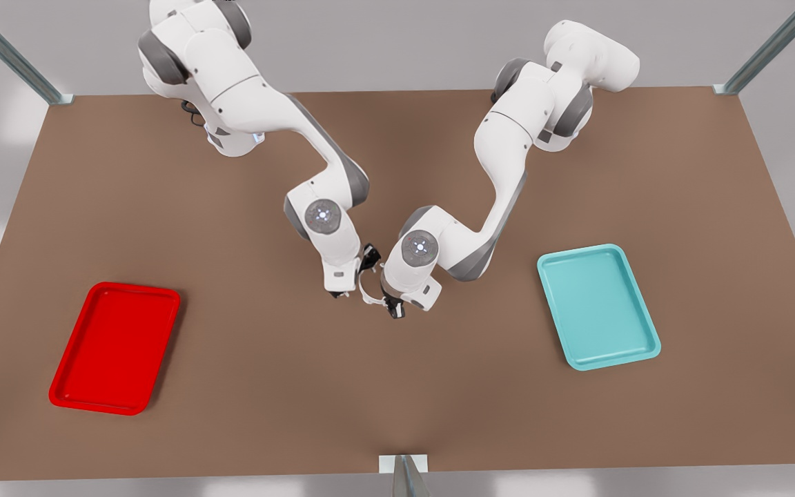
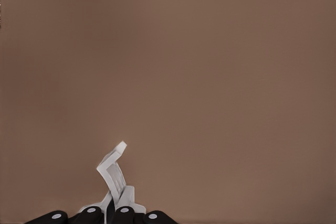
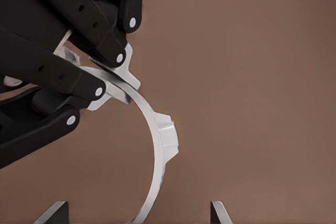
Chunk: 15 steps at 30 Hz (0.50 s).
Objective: Take the drainage pipe clamp from the left arm, pass it to the right arm, and place it in the plate on the right side
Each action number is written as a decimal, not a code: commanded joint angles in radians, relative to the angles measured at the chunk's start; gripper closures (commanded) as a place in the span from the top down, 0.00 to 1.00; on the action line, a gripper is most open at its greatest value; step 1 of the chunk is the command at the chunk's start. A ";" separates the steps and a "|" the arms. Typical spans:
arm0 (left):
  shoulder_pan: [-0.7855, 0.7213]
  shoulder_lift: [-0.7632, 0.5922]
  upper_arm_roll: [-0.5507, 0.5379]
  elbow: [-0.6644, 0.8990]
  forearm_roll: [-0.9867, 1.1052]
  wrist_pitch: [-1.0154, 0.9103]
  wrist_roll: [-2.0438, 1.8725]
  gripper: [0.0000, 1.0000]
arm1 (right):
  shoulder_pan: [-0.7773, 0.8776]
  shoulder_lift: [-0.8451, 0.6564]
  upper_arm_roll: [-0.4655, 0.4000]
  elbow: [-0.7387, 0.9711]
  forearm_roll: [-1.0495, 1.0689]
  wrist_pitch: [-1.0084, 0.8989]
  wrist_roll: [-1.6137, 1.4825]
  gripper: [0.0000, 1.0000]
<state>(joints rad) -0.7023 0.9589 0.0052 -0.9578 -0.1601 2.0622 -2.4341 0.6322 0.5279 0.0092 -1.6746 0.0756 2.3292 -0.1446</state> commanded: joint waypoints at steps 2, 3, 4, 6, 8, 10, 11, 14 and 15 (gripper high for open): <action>-0.005 -0.002 0.001 0.001 0.002 0.003 -0.135 0.21 | 0.001 0.012 0.000 0.009 0.000 0.006 -0.015 1.00; -0.005 -0.002 0.001 0.001 0.002 0.003 -0.135 0.21 | 0.003 0.018 0.000 0.010 0.000 0.007 -0.015 1.00; -0.005 0.000 0.001 0.001 0.002 0.003 -0.135 0.21 | 0.003 0.020 0.000 0.012 0.000 0.009 -0.015 1.00; -0.011 0.000 0.006 0.010 0.002 0.003 -0.137 0.21 | 0.006 0.024 0.000 0.012 0.000 0.010 -0.015 1.00; -0.011 0.000 0.006 0.010 0.002 0.003 -0.141 0.21 | 0.004 0.026 0.000 0.012 0.001 0.015 -0.016 1.00; -0.011 0.000 0.006 0.010 0.002 0.003 -0.141 0.21 | 0.004 0.030 0.000 0.010 0.003 0.015 -0.016 1.00; -0.011 0.000 0.006 0.011 0.002 0.003 -0.141 0.21 | 0.004 0.032 0.000 0.010 0.003 0.015 -0.016 1.00; -0.011 0.000 0.007 0.011 0.002 0.003 -0.141 0.21 | 0.004 0.032 0.000 0.010 0.001 0.015 -0.016 0.56; -0.011 0.000 0.007 0.010 0.002 0.003 -0.141 0.21 | 0.004 0.032 0.000 0.010 0.003 0.015 -0.016 0.39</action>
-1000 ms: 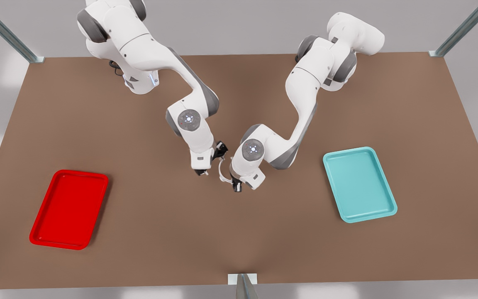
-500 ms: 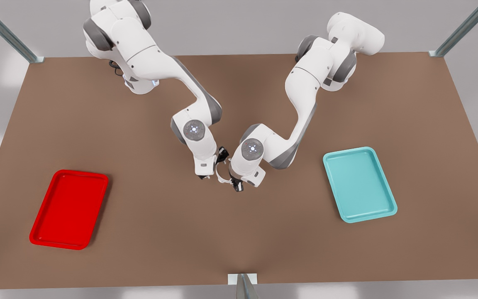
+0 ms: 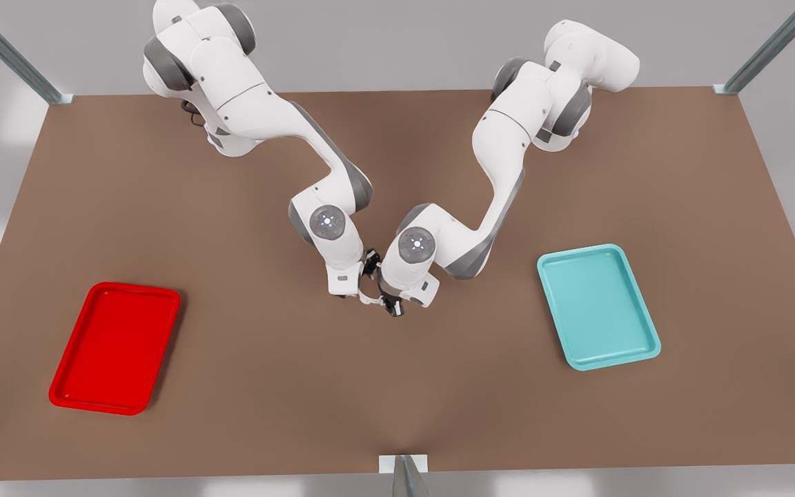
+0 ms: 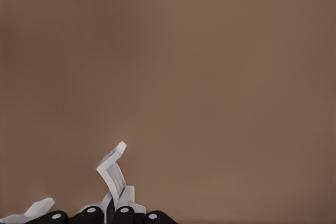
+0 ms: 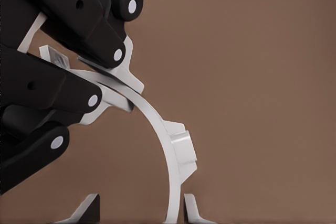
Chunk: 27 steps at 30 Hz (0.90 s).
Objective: Take the drainage pipe clamp from the left arm, pass it to the right arm, and place it in the plate on the right side
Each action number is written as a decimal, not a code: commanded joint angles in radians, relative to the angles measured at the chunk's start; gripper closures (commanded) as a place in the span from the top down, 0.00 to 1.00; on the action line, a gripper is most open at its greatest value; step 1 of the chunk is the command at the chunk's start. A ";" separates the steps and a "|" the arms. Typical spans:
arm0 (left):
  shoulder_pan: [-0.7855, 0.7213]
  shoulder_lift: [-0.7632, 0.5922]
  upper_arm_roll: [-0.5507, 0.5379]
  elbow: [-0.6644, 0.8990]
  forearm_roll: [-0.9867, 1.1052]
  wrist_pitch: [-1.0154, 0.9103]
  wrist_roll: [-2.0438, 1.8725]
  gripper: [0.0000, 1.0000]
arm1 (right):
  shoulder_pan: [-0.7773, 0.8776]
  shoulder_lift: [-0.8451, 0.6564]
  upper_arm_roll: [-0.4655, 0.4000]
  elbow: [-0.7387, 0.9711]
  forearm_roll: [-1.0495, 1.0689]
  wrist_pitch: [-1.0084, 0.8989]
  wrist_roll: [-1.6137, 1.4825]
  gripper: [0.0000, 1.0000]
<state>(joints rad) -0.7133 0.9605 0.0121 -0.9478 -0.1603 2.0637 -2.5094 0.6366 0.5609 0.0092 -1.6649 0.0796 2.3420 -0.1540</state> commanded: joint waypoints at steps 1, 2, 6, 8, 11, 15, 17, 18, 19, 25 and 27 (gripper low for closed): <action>0.002 -0.002 0.000 0.001 0.002 0.001 -0.066 0.21 | -0.002 -0.001 0.000 0.000 -0.001 0.000 -0.007 0.28; 0.002 -0.002 0.000 0.001 0.002 0.001 -0.066 0.21 | -0.002 -0.003 0.000 0.002 -0.003 0.000 -0.004 0.21; 0.005 -0.005 0.003 0.000 0.002 0.000 -0.065 1.00 | -0.003 -0.004 0.000 0.017 0.000 -0.010 -0.001 0.21; 0.012 -0.008 0.003 0.000 0.002 -0.007 -0.065 1.00 | -0.008 -0.007 0.002 0.022 0.000 -0.015 -0.002 0.21; 0.018 -0.016 0.000 -0.002 0.001 -0.025 -0.063 1.00 | -0.009 -0.010 0.000 0.028 0.000 -0.026 -0.003 0.21; 0.017 -0.037 -0.021 0.000 -0.002 -0.074 -0.060 1.00 | -0.012 -0.010 0.000 0.040 0.000 -0.044 -0.006 0.21; 0.018 -0.048 -0.040 0.000 -0.005 -0.086 -0.060 1.00 | -0.014 -0.012 0.000 0.039 0.000 -0.047 -0.007 0.21; 0.018 -0.048 -0.040 -0.002 -0.005 -0.091 -0.060 1.00 | -0.014 -0.013 0.000 0.040 0.000 -0.055 -0.007 0.21; 0.025 -0.049 -0.040 0.000 -0.005 -0.111 -0.058 1.00 | -0.014 -0.013 0.000 0.042 0.000 -0.056 -0.007 0.21; 0.127 -0.074 -0.100 -0.003 0.001 -0.157 -0.054 1.00 | -0.017 -0.013 0.000 0.043 0.000 -0.058 -0.007 0.21; 0.165 -0.080 -0.098 -0.002 -0.002 -0.273 0.065 1.00 | -0.031 -0.012 0.000 0.043 0.000 -0.058 -0.010 0.21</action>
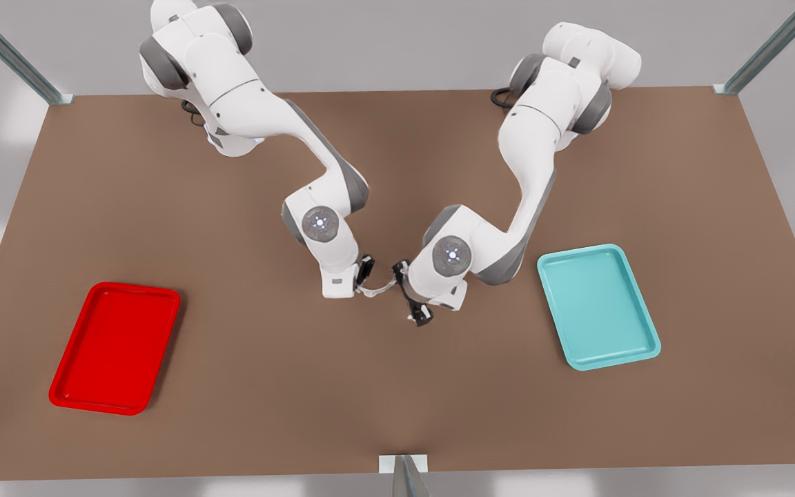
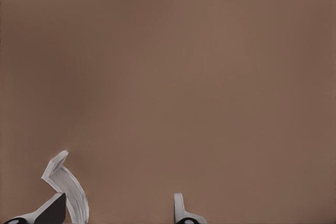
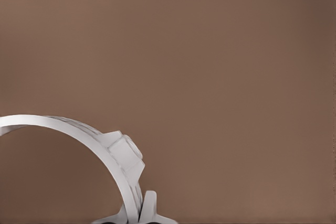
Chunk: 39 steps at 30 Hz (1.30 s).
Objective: Take the drainage pipe clamp from the left arm, pass it to the right arm, and place it in the plate on the right side
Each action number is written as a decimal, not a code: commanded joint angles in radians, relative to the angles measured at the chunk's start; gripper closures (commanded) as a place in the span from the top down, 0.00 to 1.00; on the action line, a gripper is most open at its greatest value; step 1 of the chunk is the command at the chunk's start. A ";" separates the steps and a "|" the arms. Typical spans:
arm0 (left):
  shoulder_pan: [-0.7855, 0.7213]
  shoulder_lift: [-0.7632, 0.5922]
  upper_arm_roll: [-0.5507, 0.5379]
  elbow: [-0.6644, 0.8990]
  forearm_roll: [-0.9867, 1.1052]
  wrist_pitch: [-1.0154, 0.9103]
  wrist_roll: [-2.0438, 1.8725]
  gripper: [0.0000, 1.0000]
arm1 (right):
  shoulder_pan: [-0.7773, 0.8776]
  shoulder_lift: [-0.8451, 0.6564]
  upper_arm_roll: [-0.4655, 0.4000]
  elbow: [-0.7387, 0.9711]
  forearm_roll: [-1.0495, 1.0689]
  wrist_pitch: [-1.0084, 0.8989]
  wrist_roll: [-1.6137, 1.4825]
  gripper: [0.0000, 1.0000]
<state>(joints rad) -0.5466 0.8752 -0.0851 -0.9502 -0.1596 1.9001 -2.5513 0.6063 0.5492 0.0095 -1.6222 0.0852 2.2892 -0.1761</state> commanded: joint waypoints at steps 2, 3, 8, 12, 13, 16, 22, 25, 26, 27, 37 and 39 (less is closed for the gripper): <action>0.152 -0.059 0.001 0.002 -0.001 -0.344 0.608 1.00 | -0.051 -0.002 -0.002 -0.008 0.005 -0.013 0.000 0.21; 0.273 -0.087 0.005 0.007 0.005 -0.464 0.980 1.00 | -0.125 -0.003 -0.003 -0.024 0.005 -0.037 -0.008 0.21; 0.367 -0.559 0.013 -0.430 0.288 -0.465 2.746 1.00 | -0.286 -0.040 -0.155 -0.011 -0.100 -0.157 -0.005 0.21; 0.393 -0.565 0.018 -0.395 0.219 -0.605 2.679 1.00 | -0.422 -0.032 -0.166 -0.005 -0.186 -0.155 -0.034 0.21; 0.392 -0.553 0.016 -0.394 0.186 -0.602 2.654 1.00 | -0.459 -0.031 -0.168 -0.005 -0.190 -0.155 -0.072 0.21; 0.407 -0.553 0.015 -0.397 0.167 -0.607 2.633 1.00 | -0.557 0.026 -0.166 0.010 -0.234 -0.111 -0.169 0.21; 0.404 -0.558 0.011 -0.403 0.175 -0.628 2.614 1.00 | -0.711 0.121 -0.164 0.117 -0.220 -0.053 -0.442 0.21; 0.398 -0.559 0.008 -0.403 0.190 -0.656 2.593 1.00 | -0.741 0.123 -0.166 0.102 -0.231 -0.066 -0.496 0.21; 0.398 -0.559 0.008 -0.403 0.190 -0.655 2.593 1.00 | -0.754 0.136 -0.166 0.099 -0.232 -0.068 -0.499 0.21; 0.398 -0.559 0.008 -0.403 0.190 -0.655 2.593 1.00 | -0.754 0.138 -0.166 0.094 -0.229 -0.068 -0.496 0.21; 0.401 -0.559 0.008 -0.404 0.198 -0.664 2.593 1.00 | -0.780 0.164 -0.163 0.088 -0.194 -0.068 -0.497 1.00; 0.399 -0.559 0.007 -0.404 0.198 -0.668 2.593 1.00 | -0.769 0.149 -0.154 0.107 -0.193 -0.097 -0.490 1.00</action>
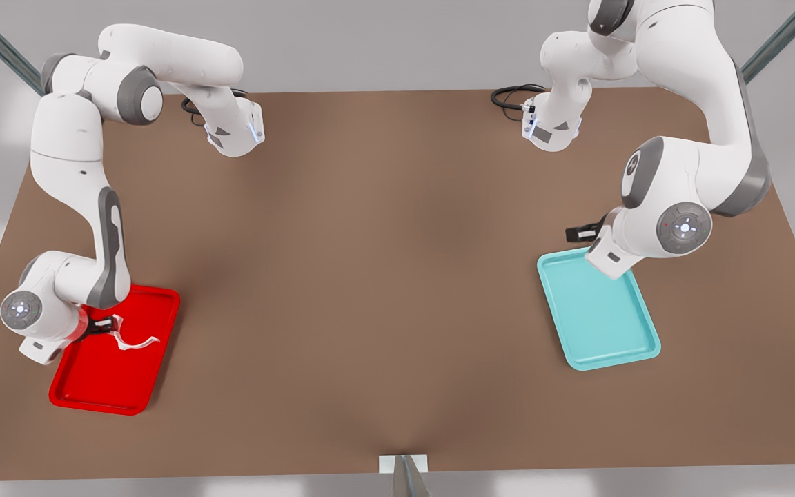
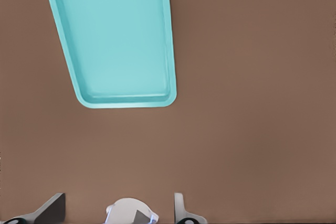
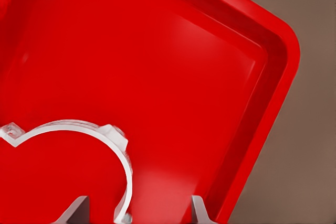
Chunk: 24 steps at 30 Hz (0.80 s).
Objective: Take the drainage pipe clamp from the left arm, pass it to the right arm, and place it in the plate on the right side
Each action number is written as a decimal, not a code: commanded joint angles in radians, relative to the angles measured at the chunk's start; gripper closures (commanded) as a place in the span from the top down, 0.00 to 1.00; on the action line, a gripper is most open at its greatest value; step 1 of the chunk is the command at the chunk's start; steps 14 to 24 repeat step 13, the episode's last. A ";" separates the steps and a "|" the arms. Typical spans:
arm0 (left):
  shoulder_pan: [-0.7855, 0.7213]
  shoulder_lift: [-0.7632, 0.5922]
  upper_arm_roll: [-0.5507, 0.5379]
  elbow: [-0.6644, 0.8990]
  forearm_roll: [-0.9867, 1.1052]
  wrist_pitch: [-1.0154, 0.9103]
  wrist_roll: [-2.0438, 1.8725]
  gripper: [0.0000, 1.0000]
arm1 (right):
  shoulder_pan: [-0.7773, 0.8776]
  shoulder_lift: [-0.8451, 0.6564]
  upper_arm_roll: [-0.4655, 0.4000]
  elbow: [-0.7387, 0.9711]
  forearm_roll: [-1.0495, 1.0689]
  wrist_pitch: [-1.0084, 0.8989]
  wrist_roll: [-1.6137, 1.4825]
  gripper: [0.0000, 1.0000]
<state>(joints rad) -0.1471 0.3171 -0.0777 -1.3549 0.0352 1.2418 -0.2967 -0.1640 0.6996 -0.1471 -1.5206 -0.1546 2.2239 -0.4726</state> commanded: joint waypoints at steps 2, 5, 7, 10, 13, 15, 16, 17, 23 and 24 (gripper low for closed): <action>0.000 -0.001 -0.001 0.000 0.003 -0.010 0.338 1.00 | 0.101 -0.051 0.009 0.154 0.095 -0.297 -0.176 1.00; 0.001 -0.001 -0.001 -0.001 0.005 -0.010 0.338 1.00 | 0.202 -0.170 0.011 0.365 0.216 -0.730 0.116 1.00; 0.000 -0.001 -0.001 -0.003 0.015 -0.010 0.337 1.00 | 0.271 -0.268 0.012 0.353 0.213 -0.776 0.417 1.00; 0.000 -0.001 -0.001 -0.003 0.015 -0.010 0.337 1.00 | 0.293 -0.491 0.009 0.148 0.187 -0.782 0.417 1.00; -0.002 -0.009 -0.005 -0.001 0.012 -0.062 0.338 1.00 | 0.305 -0.548 0.011 0.059 0.168 -0.737 0.419 1.00; -0.002 -0.009 -0.005 -0.001 0.012 -0.062 0.338 1.00 | 0.305 -0.548 0.011 0.059 0.168 -0.737 0.419 1.00; -0.002 -0.009 -0.005 -0.001 0.012 -0.062 0.338 1.00 | 0.305 -0.548 0.011 0.059 0.168 -0.737 0.419 1.00; -0.002 -0.009 -0.005 -0.001 0.012 -0.062 0.338 1.00 | 0.305 -0.548 0.011 0.059 0.168 -0.737 0.419 1.00; -0.002 -0.009 -0.005 -0.001 0.012 -0.062 0.338 1.00 | 0.305 -0.548 0.011 0.059 0.168 -0.737 0.419 1.00; -0.002 -0.009 -0.005 -0.001 0.012 -0.062 0.338 1.00 | 0.305 -0.548 0.011 0.059 0.168 -0.737 0.419 1.00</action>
